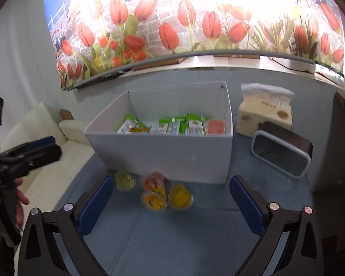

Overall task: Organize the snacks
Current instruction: 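Grasp a yellow jelly cup with the right gripper, then grasp an orange-lidded jelly cup with the left gripper, then carry both jelly cups into the white box and open both grippers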

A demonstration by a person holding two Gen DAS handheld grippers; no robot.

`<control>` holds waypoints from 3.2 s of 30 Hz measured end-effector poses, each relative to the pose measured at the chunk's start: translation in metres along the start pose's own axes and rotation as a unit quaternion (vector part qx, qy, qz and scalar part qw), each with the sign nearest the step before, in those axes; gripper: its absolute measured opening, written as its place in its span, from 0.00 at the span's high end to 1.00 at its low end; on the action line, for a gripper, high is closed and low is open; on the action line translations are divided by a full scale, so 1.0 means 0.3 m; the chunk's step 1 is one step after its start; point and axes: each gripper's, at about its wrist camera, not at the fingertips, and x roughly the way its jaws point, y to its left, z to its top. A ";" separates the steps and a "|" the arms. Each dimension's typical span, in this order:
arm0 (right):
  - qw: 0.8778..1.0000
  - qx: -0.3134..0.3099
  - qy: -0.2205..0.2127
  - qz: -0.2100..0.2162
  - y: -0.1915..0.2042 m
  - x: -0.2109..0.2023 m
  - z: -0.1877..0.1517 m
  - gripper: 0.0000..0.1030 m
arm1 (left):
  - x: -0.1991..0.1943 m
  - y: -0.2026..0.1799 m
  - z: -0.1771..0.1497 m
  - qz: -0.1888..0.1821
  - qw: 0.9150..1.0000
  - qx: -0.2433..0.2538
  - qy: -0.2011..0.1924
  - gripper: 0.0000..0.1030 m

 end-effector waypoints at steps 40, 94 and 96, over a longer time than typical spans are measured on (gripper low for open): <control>0.998 0.020 0.056 -0.010 -0.051 0.235 -0.132 0.62 | 0.044 -0.063 -0.324 -0.004 0.997 -0.001 0.075 0.00; 0.999 -0.003 -0.005 0.051 -0.008 -0.060 -0.109 0.62 | 0.091 -0.110 -0.054 -0.013 1.000 0.019 0.014 0.50; 0.999 -0.006 -0.011 0.053 0.001 -0.043 -0.053 0.62 | 0.081 -0.094 0.010 -0.006 1.000 0.022 0.001 0.50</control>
